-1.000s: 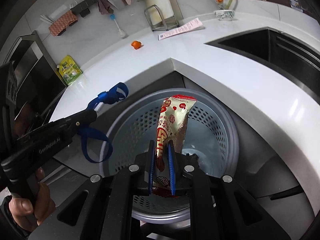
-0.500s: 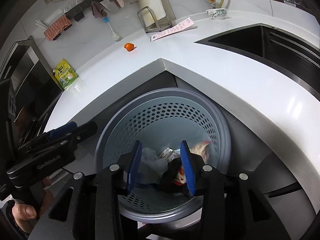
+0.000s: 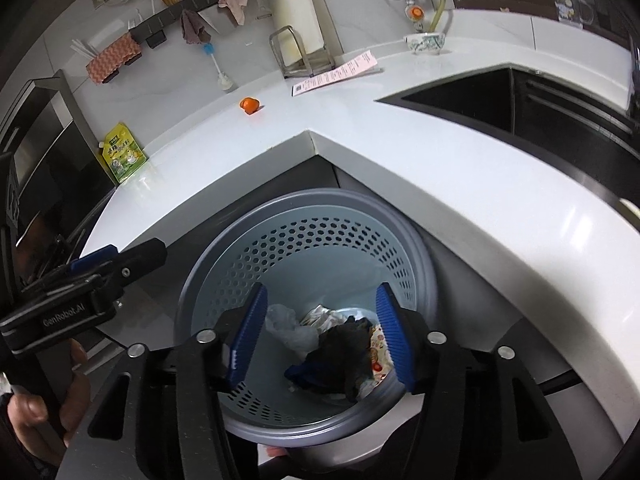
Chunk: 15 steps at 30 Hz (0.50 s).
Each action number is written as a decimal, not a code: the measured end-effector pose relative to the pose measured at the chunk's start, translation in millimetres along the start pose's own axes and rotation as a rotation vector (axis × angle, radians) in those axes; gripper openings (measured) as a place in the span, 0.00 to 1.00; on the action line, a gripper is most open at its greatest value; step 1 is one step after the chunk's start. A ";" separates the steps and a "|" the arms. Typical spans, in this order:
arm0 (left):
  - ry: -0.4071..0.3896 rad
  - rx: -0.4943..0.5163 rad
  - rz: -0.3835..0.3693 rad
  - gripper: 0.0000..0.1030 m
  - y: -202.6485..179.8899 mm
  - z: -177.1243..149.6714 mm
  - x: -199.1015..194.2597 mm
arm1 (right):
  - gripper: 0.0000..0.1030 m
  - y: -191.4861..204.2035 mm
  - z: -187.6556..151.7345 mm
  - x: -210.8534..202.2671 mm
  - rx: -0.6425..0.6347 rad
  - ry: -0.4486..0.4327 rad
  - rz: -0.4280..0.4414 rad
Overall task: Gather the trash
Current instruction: 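Carry the lanyard and wrapper over the bin and open both tools, then move the right tool to the pink receipt and close on it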
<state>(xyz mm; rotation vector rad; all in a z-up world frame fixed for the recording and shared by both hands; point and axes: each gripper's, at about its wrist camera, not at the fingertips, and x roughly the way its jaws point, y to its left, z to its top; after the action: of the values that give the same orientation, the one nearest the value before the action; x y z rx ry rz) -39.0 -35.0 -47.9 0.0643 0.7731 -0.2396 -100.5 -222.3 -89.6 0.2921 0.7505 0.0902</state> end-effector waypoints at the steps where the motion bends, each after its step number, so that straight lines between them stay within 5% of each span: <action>1: -0.003 -0.002 0.002 0.94 0.3 0.4 -0.9 | 0.57 0.9 0.5 -1.0 -0.005 -0.006 0.002; 15: -0.061 -0.020 0.048 0.94 17.2 30.4 -2.7 | 0.65 -0.9 40.2 -7.6 -0.124 -0.099 0.002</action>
<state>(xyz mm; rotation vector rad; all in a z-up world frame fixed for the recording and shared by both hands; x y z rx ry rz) -16.0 -22.2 -24.9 0.0563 0.7124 -0.1879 -78.7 -233.8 -57.0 0.1785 0.6436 0.1231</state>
